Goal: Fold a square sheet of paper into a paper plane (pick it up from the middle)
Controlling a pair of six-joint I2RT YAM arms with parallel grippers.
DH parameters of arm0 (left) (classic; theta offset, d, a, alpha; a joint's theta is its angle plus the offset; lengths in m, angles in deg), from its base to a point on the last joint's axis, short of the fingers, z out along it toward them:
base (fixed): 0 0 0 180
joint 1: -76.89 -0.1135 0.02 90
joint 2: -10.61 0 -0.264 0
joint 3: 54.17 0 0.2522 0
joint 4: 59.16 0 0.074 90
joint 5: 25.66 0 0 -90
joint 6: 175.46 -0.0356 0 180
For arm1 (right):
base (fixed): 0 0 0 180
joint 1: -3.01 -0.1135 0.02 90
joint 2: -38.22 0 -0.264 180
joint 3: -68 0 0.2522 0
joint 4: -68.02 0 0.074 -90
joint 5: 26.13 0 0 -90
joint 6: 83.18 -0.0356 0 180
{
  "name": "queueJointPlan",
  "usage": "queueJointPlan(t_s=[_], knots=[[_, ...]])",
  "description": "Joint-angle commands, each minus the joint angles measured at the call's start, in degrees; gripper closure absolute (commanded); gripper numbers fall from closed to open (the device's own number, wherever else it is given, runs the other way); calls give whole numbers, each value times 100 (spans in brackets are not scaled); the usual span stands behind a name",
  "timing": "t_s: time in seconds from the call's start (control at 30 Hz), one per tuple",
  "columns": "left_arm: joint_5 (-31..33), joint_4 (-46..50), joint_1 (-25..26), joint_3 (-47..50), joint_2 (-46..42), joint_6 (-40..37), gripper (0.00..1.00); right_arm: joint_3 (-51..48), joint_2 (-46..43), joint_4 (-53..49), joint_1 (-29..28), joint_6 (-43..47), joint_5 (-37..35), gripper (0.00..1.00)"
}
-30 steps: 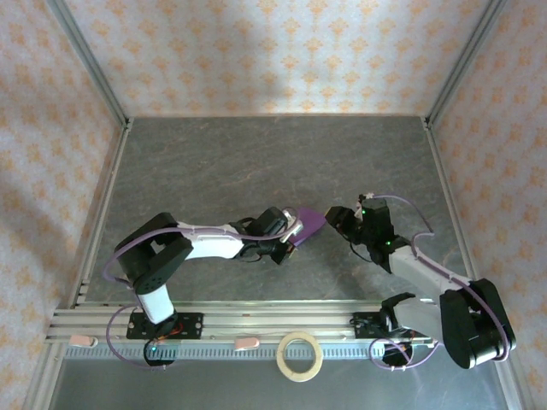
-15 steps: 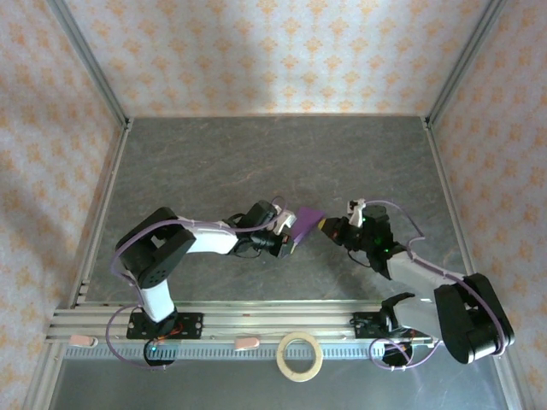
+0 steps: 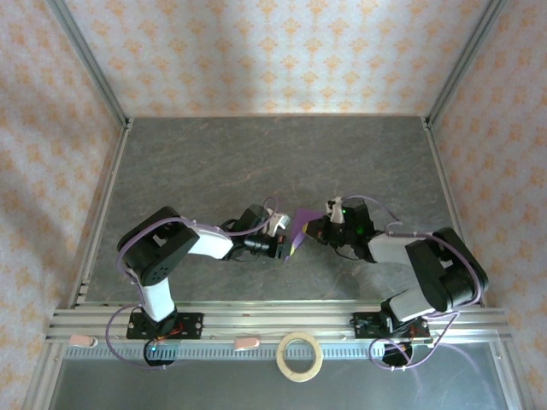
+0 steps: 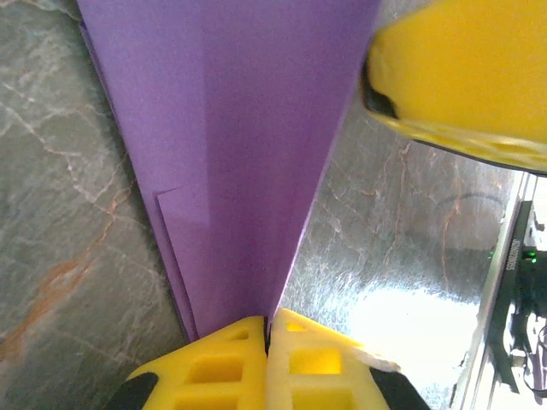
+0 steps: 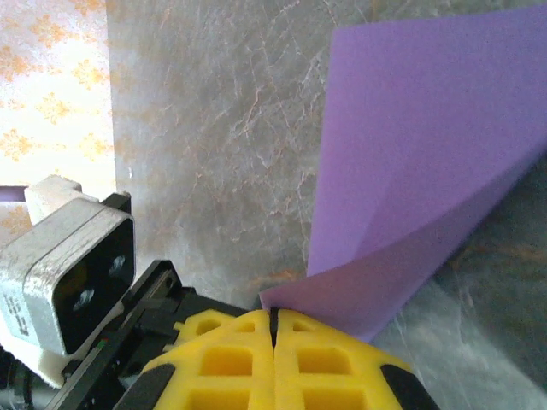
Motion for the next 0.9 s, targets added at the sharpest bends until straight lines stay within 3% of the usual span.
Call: queueJointPlan(t_s=[0.0,0.87], knots=[[-156,-451,-67,140,89,294,100,212,273,288,-24,130,136,100],[142,-946,-177,605,282,1176,100,736,1230,338,-21,327,475,100]])
